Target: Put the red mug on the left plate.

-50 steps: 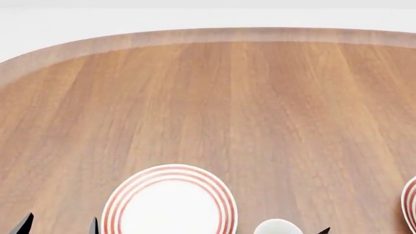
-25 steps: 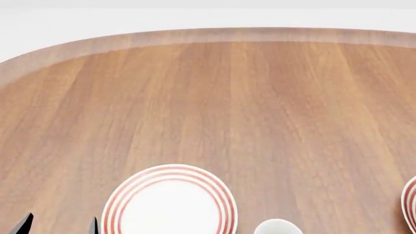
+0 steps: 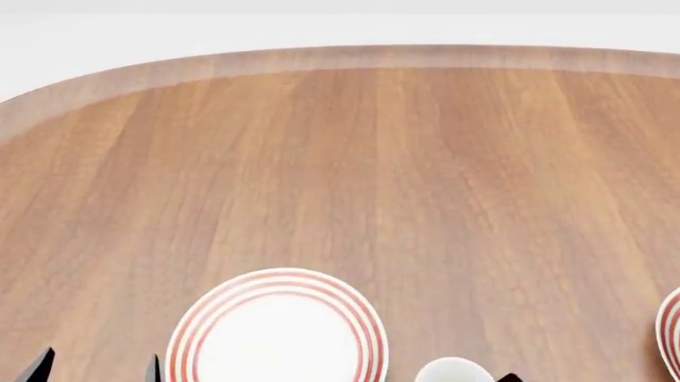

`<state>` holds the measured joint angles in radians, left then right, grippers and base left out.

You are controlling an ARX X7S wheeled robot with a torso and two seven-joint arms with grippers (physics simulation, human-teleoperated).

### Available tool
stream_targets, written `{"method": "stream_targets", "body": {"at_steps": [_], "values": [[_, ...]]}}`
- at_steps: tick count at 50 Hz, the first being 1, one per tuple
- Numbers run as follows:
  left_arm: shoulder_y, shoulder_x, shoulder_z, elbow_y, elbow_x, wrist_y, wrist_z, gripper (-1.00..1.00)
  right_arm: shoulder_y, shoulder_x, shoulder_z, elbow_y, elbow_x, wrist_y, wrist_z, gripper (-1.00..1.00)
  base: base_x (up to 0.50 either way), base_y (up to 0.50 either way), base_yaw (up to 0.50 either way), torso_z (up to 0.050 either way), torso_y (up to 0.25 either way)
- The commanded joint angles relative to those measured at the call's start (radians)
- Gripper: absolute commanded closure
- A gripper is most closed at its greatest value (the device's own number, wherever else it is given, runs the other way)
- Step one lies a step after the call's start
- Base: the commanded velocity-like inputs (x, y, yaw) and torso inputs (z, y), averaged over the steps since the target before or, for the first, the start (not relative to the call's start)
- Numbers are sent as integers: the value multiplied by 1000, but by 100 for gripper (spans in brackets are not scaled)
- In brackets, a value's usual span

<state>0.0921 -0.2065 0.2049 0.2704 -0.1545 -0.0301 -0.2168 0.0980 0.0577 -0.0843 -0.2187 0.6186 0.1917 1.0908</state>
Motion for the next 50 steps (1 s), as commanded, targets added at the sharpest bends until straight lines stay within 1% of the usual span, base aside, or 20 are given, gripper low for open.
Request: {"method": "stream_targets", "body": {"at_steps": [1,13,19,26,32,38,50], "values": [[-1,-10,8,1,-9,2,-12,-100,71,13,20,41,51,26,54,-100,0,0,0,0,0],[-5,-21,16,-1,-18,5,-23,-100,122,5,69,135,168,29,43,-100,0,0,0,0,0],[-4,-26,19,4,-22,6,-28,-100,146,-5,80,179,196,26,63,-100,0,0,0,0,0],[-7,-29,21,-2,-26,9,-33,-100,157,2,80,155,207,27,108,-100,0,0,0,0,0],[-7,-33,22,-5,-27,12,-37,-100,148,13,73,141,203,11,111,-100,0,0,0,0,0],[-10,-34,26,-11,-30,15,-39,-100,159,15,69,173,197,-11,101,-100,0,0,0,0,0],[-11,-40,30,-8,-32,13,-46,-100,190,37,65,193,207,-9,118,-100,0,0,0,0,0]]}}
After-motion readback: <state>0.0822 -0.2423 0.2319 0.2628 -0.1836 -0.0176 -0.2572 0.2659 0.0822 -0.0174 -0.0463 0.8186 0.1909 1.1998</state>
